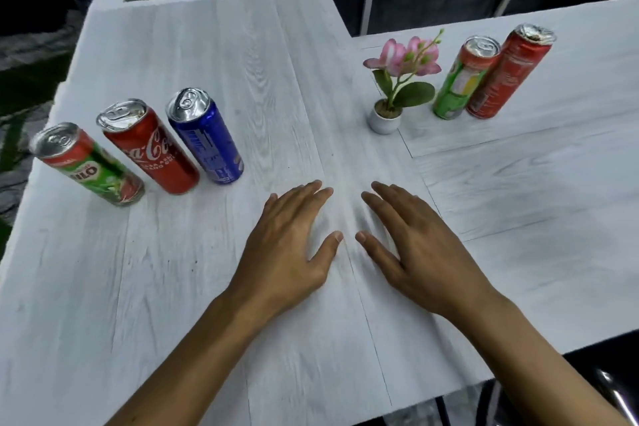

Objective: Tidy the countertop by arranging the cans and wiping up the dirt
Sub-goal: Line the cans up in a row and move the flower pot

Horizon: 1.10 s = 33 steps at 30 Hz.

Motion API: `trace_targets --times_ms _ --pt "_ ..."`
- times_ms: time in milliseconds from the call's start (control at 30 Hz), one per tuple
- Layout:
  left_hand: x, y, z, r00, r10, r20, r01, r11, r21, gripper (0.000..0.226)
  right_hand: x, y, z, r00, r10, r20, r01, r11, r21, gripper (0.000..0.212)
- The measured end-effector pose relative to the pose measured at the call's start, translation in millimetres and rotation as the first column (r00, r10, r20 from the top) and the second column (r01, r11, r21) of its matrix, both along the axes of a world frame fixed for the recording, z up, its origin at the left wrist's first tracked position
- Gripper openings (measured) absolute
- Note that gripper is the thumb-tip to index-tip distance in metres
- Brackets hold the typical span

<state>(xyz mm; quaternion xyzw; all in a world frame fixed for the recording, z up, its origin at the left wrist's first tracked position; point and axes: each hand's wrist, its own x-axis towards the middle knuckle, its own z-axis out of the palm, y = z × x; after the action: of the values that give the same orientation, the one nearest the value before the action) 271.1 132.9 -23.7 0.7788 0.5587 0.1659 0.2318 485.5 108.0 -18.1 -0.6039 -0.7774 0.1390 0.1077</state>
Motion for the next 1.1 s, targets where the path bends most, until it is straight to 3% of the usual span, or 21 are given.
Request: trace_targets --times_ms 367,500,767,900,1100 --pt "100 14 -6 0.995 -0.101 0.009 0.1 0.992 0.073 0.067 94 -10 -1 0.982 -0.187 0.015 0.185 0.981 0.055 0.061" --pt "136 21 -8 0.995 -0.1 0.024 0.098 0.993 0.069 0.067 121 -9 -1 0.963 -0.263 -0.067 0.267 0.961 0.075 0.06" --pt "209 60 2 0.946 0.109 0.306 -0.128 0.991 0.041 0.075 163 28 0 0.837 -0.423 -0.347 0.467 0.883 0.048 0.069" --pt "237 83 14 0.9 0.156 0.406 -0.211 0.973 0.094 0.082 182 60 5 0.767 -0.449 -0.458 0.539 0.839 0.08 0.073" --pt "268 119 18 0.845 0.234 0.48 -0.292 0.955 0.049 0.085 204 112 7 0.677 -0.46 -0.574 0.604 0.793 0.076 0.081"
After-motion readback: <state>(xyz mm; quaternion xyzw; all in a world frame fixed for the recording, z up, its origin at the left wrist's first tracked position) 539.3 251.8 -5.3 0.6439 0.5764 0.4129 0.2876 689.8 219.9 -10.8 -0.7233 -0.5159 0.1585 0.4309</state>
